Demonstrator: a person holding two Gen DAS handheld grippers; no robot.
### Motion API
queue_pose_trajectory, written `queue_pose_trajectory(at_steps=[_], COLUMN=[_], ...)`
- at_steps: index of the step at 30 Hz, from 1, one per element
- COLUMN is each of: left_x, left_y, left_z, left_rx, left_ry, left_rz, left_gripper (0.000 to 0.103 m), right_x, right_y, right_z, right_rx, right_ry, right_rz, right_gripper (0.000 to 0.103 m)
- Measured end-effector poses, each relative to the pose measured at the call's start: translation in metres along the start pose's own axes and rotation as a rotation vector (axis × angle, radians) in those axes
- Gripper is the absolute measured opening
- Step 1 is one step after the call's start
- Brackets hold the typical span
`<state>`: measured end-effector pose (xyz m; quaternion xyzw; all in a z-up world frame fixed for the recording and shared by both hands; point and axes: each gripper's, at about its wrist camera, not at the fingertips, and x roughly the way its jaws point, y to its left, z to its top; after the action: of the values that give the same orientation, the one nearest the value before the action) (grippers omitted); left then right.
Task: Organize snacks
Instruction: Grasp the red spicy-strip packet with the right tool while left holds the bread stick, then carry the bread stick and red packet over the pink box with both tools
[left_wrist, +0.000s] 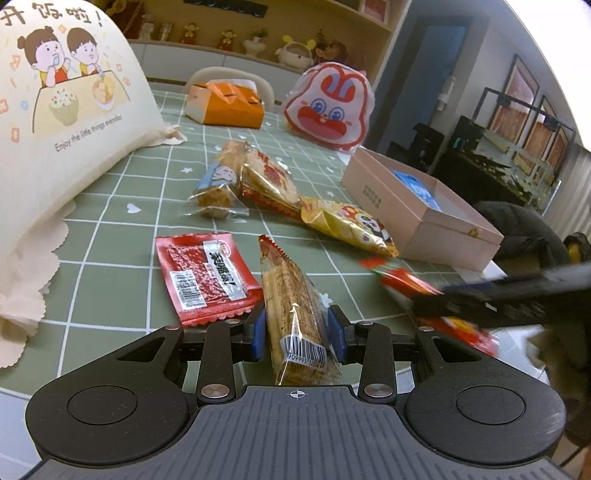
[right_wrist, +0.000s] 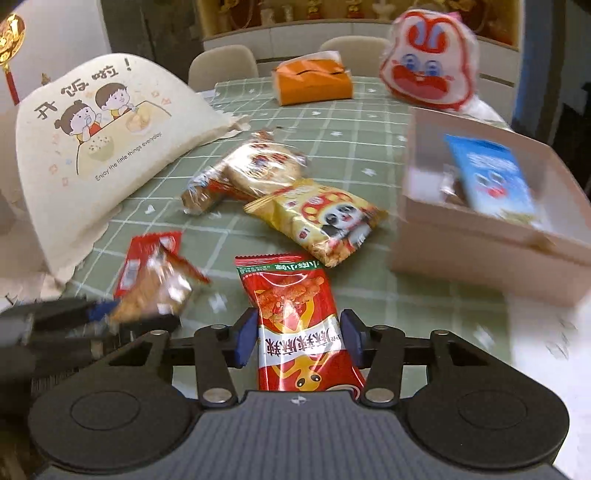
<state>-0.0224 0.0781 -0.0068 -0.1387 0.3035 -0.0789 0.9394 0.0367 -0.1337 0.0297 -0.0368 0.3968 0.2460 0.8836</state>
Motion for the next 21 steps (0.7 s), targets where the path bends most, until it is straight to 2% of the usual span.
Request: queue_pose_trajectory(at_steps=[3, 6, 12, 18, 21], left_x=[-0.001, -0.006, -0.018, -0.019, -0.024], left_y=[-0.005, -0.01, -0.053, -0.088, -0.1], left_z=[0.0, -0.002, -0.007, -0.01, -0.002], left_rx=[0.019, 0.023, 0.083, 0.13, 0.126], left_ry=[0.001, -0.015, -0.005, 0.022, 0.0], left_rz=[0.022, 0.012, -0.154, -0.23, -0.264], left_gripper=[0.039, 0.039, 0.039, 0.039, 0.039], right_x=[-0.021, -0.04, -0.063, -0.085, -0.098], right_y=[-0.016, -0.033, -0.051, -0.067, -0.075], right_z=[-0.018, -0.034, -0.063, -0.075, -0.074], right_rx=[0.029, 0.071, 0.105, 0.148, 0.176], right_ry=[-0.016, -0.034, -0.061, -0.114, -0.149], right_rz=[-0.023, -0.036, -0.098, -0.09, -0.069], right_gripper=[0.048, 0.048, 0.048, 0.048, 0.048])
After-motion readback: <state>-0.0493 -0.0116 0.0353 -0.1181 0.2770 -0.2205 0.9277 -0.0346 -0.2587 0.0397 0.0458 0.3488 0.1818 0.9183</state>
